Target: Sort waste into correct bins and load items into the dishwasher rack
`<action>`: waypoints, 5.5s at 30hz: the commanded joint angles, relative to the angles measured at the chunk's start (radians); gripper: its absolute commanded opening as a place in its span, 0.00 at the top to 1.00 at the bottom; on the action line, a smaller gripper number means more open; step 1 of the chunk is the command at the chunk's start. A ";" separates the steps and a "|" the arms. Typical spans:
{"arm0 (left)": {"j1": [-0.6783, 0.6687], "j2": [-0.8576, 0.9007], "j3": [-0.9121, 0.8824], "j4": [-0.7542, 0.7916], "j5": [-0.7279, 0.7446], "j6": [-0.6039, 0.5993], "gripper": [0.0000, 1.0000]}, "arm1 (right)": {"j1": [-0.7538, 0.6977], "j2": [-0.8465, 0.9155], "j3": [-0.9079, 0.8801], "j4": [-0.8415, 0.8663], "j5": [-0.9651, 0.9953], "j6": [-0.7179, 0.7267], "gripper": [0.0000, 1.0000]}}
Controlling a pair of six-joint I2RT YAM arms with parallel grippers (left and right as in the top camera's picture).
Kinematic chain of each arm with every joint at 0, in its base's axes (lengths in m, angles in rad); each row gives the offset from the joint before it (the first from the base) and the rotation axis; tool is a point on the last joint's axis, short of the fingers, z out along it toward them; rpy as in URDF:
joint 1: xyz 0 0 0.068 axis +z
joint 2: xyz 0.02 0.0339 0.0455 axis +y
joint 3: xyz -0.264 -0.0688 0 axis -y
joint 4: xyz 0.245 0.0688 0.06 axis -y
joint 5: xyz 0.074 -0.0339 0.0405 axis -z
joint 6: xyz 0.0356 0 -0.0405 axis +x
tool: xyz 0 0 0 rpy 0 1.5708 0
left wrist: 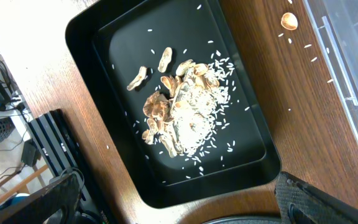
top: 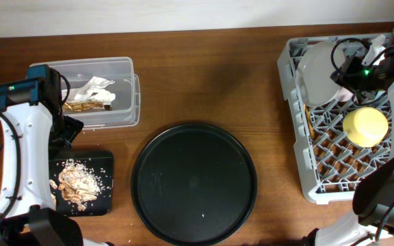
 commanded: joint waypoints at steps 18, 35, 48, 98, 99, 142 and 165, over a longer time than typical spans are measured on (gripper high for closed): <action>0.003 -0.021 0.017 -0.002 -0.003 -0.003 0.01 | 0.007 -0.160 0.098 0.016 0.195 -0.011 0.96; 0.003 -0.021 0.017 -0.002 -0.003 -0.003 0.01 | 0.076 -0.051 0.095 0.060 0.917 -0.011 0.96; 0.003 -0.021 0.017 -0.001 -0.003 -0.003 0.01 | 0.251 0.079 0.092 0.106 1.169 -0.073 0.96; 0.003 -0.021 0.017 -0.002 -0.003 -0.003 0.01 | 0.488 -0.698 -0.098 -0.451 0.592 0.305 0.01; 0.003 -0.021 0.017 -0.002 -0.003 -0.003 0.01 | 0.502 -0.738 -0.128 -0.451 0.589 0.307 0.01; 0.003 -0.021 0.017 -0.002 -0.003 -0.003 0.01 | 0.542 -1.584 -1.217 0.221 0.191 0.331 0.01; 0.003 -0.021 0.017 -0.002 -0.003 -0.003 0.01 | 0.542 -1.823 -1.609 0.848 0.278 0.319 0.01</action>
